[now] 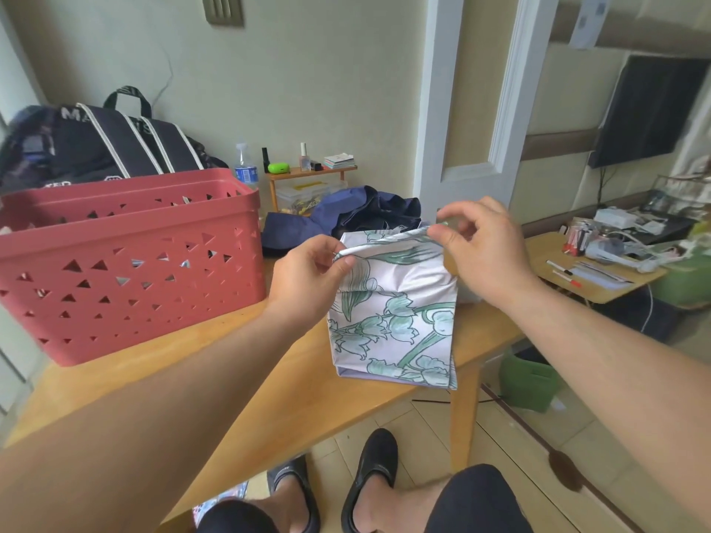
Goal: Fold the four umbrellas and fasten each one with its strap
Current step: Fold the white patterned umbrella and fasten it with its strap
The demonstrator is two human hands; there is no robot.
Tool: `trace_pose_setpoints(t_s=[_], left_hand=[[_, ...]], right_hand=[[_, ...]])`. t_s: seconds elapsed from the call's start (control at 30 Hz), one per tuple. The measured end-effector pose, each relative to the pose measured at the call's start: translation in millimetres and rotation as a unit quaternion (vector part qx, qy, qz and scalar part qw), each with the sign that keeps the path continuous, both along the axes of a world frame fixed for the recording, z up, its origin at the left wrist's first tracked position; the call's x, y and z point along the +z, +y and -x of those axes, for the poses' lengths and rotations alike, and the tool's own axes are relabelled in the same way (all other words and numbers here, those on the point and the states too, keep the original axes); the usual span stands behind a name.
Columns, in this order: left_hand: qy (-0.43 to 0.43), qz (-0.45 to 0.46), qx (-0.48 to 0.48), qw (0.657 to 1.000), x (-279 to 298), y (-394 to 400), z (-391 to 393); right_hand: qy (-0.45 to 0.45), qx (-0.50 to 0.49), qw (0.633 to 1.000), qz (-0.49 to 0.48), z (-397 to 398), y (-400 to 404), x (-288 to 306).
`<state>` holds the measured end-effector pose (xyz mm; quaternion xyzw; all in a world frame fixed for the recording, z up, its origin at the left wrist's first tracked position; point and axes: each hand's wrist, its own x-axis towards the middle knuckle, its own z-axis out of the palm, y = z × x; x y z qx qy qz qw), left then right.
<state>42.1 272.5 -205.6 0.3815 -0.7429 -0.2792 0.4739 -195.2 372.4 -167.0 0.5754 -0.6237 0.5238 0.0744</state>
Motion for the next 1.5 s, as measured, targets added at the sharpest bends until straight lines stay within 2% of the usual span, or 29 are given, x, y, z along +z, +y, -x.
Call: trace_pose_setpoints(t_s=[0.1, 0.2, 0.27, 0.37, 0.57, 0.6, 0.7, 0.77, 0.87, 0.93, 1.07, 1.17, 1.27, 1.33, 1.4, 1.5], left_hand=[[0.038, -0.021, 0.007, 0.999, 1.7, -4.1, -0.4], [0.040, -0.026, 0.019, 0.999, 2.7, -7.6, -1.5], [0.040, -0.029, 0.019, 0.999, 2.5, -8.1, -0.9], [0.044, -0.038, 0.021, 0.998, 1.6, -7.5, 2.1], [0.070, -0.044, 0.030, 0.996, 6.6, -2.9, 5.7], [0.071, -0.043, 0.028, 0.996, 7.5, -3.0, 5.8], [0.074, -0.053, 0.012, 0.996, 6.5, -4.2, 6.0], [0.055, -0.045, -0.003, 0.997, 2.5, -3.6, 5.7], [0.004, 0.016, -0.005, 1.000, -4.3, -3.8, 2.5], [-0.023, 0.060, -0.009, 0.998, -7.4, -5.6, -2.0], [-0.075, 0.094, -0.002, 0.993, -10.6, -3.7, -6.8], [-0.085, 0.095, -0.011, 0.992, -14.9, -1.1, -9.6], [-0.105, 0.113, -0.033, 0.987, -18.3, 0.1, -11.0], [-0.135, 0.124, -0.044, 0.982, -18.7, 0.7, -11.3], [-0.176, 0.144, -0.047, 0.973, -19.4, 0.9, -11.5], [-0.194, 0.146, -0.048, 0.969, -22.4, 1.3, -12.6]], right_hand=[[-0.055, 0.017, 0.994, -0.093, 4.9, 6.8, -10.1], [-0.001, 0.036, 0.978, -0.206, 8.6, 14.8, -30.2], [0.007, 0.018, 0.981, -0.192, 12.8, 11.7, -43.9], [-0.078, -0.022, 0.987, -0.141, 23.9, -1.3, -57.4], [-0.199, 0.013, 0.972, -0.127, 29.5, -20.6, -76.8], [-0.181, -0.010, 0.975, -0.126, 31.4, -23.1, -79.0], [-0.040, -0.117, 0.977, -0.172, 35.9, -30.7, -83.2], [-0.014, -0.140, 0.968, -0.210, 35.0, -37.6, -84.3], [-0.031, -0.143, 0.962, -0.232, 29.7, -44.6, -78.2], [-0.016, -0.133, 0.971, -0.198, 26.0, -44.4, -73.9], [0.106, -0.048, 0.980, -0.159, 15.5, -38.8, -77.5], [0.131, -0.019, 0.983, -0.129, 17.1, -40.2, -84.5], [0.098, -0.030, 0.988, -0.115, 25.4, -36.8, -86.5], [0.024, -0.021, 0.992, -0.125, 30.5, -31.8, -81.6], [-0.062, 0.002, 0.989, -0.135, 35.5, -27.4, -74.8], [-0.113, 0.067, 0.977, -0.169, 31.1, -12.3, -62.9]])
